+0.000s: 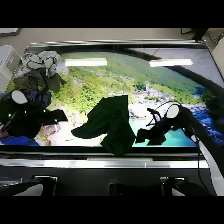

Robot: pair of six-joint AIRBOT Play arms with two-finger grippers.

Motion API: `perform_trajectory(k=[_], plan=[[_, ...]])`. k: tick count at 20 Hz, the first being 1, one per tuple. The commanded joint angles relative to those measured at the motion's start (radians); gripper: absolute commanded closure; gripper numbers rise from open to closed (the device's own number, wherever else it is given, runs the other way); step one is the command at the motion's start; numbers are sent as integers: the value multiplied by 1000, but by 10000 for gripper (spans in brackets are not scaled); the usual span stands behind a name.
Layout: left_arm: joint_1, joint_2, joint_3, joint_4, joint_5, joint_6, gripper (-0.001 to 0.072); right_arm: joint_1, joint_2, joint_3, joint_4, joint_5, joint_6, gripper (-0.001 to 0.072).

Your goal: Fold the clothes and pants, and hang the long-sleeved shirts on hangers.

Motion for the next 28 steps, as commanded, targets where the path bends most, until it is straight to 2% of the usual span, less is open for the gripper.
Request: perform_trajectory(k=[1,3,4,7,10,11,12,13,14,15,19,20,21,22,23,25,27,28], plan=[[70,25,-256,-219,182,93,-1,7,2,-109,93,-86,-14,-4],[60,3,-316,-353,256,150,0,8,3,-113,113,-70,-21,-3],[51,-13,-319,-374,259,158,1,8,3,-113,125,-60,-26,-4],[18,-45,-319,-396,280,173,1,10,2,-113,157,-49,-26,-4],[-30,-48,-319,-403,331,160,23,72,2,-132,151,-103,-21,-5],[-47,-52,-319,-403,345,145,129,108,1,-145,153,-139,-8,-7],[-61,-59,-319,-403,360,127,142,145,-3,-158,164,-175,0,-7],[-71,-64,-319,-403,370,109,355,174,-9,-167,172,-206,13,-7],[-78,-65,-319,-403,375,112,634,201,-19,-176,189,-239,27,-7],[-79,-64,-317,-403,373,115,685,231,-34,-185,229,-279,28,-5],[-85,-24,-314,-403,356,113,686,352,-84,-194,371,-502,13,10],[-90,-10,-314,-403,356,113,686,375,-85,-194,389,-570,17,65],[-96,5,-314,-403,356,113,686,386,-85,-193,411,-615,16,196],[-97,21,-314,-403,356,113,686,389,-83,-187,427,-631,16,490],[-96,42,-314,-402,359,114,686,389,-73,-177,420,-630,32,663],[-87,100,-306,-402,386,115,687,389,-23,-137,330,-621,72,665],[-66,176,-264,-400,403,122,687,372,62,-54,89,-577,219,666],[-51,217,-230,-399,405,122,687,339,109,-1,-30,-524,260,667]])
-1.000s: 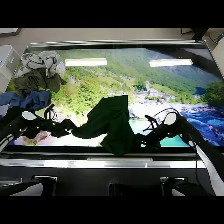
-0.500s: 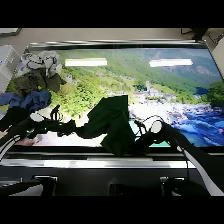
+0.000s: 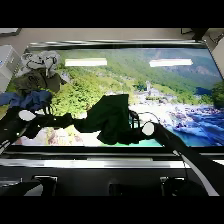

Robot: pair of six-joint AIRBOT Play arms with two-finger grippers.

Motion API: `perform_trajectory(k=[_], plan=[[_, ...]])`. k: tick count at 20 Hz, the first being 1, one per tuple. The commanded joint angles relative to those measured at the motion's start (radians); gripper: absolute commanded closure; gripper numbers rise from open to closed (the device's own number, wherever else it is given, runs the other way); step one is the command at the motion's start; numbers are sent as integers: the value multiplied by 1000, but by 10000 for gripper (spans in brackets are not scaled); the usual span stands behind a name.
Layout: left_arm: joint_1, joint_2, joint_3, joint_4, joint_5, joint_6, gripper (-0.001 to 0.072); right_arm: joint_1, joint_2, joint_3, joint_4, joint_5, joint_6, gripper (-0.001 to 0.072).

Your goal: Fold the clothes and pants, and hang the long-sleeved shirts on hangers.

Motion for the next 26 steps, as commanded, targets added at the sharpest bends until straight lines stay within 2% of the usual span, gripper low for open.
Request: perform_trajectory(k=[1,3,5,7,10,13,15,17,19,21,23,26], plan=[[42,139,95,2,34,6,687,-75,142,157,-372,111,159,667],[81,243,214,1,60,23,687,-205,253,321,-565,215,165,667],[100,349,359,1,104,24,687,-336,356,496,-652,235,134,666],[101,446,482,1,199,11,687,-445,445,647,-685,236,121,666],[101,567,569,0,312,-56,687,-531,549,753,-673,240,121,665],[104,660,576,6,362,-55,687,-528,628,771,-668,235,120,664],[111,690,576,103,344,-59,688,-528,652,771,-741,246,121,664],[133,689,575,276,274,-177,688,-528,645,769,-785,349,129,664],[160,677,561,436,211,-279,688,-528,608,744,-787,582,127,664],[180,665,507,521,183,-295,688,-528,558,627,-787,731,93,663],[181,657,397,523,170,-296,688,-528,507,432,-782,662,85,663],[155,641,150,425,172,-296,687,-528,386,160,-728,274,111,663]])
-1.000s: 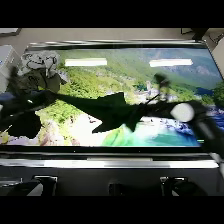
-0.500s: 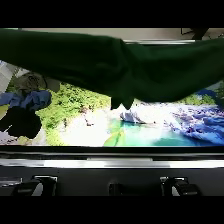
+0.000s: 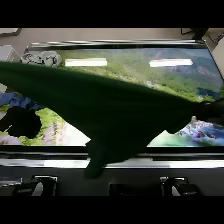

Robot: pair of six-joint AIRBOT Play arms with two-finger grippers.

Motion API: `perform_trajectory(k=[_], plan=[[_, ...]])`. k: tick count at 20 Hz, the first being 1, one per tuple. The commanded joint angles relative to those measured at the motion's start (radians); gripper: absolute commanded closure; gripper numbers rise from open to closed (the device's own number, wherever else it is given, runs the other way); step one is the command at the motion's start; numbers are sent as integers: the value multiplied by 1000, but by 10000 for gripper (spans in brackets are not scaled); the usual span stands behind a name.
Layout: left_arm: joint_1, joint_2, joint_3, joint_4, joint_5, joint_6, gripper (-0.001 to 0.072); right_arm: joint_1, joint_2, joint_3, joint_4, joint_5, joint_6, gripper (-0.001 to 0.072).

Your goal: Fold the clothes and pants, and hang the long-sleeved shirts on hangers.

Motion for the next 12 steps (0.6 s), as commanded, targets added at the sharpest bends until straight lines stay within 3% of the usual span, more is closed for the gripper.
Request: perform_trajectory(k=[1,4,7,10,12], plan=[[-25,-23,-257,-48,-2,-20,687,-1,-156,-255,57,-365,37,663],[-78,-72,-438,-84,13,-20,687,-1,-364,-264,167,-623,135,662],[-120,-126,-519,-87,13,-20,686,-1,-489,-264,396,-620,128,638],[-116,-137,-521,-86,29,-19,686,-17,-501,-185,454,-359,-91,149],[-116,-137,-521,-86,51,-19,686,-64,-500,-131,453,-64,-166,123]])
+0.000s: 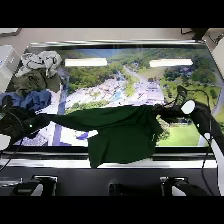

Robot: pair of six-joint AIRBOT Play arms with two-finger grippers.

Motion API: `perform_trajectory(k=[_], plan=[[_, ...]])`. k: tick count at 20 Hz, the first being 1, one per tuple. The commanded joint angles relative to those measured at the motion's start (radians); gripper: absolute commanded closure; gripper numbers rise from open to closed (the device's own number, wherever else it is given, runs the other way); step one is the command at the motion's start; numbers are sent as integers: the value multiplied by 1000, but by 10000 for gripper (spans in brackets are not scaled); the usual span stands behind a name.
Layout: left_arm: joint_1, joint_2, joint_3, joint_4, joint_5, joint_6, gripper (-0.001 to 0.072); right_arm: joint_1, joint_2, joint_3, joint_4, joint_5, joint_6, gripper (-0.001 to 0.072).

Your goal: Fold the clothes and pants, and hang the long-sleeved shirts on hangers.

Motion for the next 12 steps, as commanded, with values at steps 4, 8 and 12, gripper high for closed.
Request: perform_trajectory(k=[4,8,12], plan=[[-5,-12,-21,-4,24,3,686,-10,24,-183,158,556,-184,44],[-8,-12,-21,-5,23,2,685,150,108,-476,369,352,-184,14],[-8,-12,-21,-6,18,2,685,318,106,-521,517,113,-151,13]])
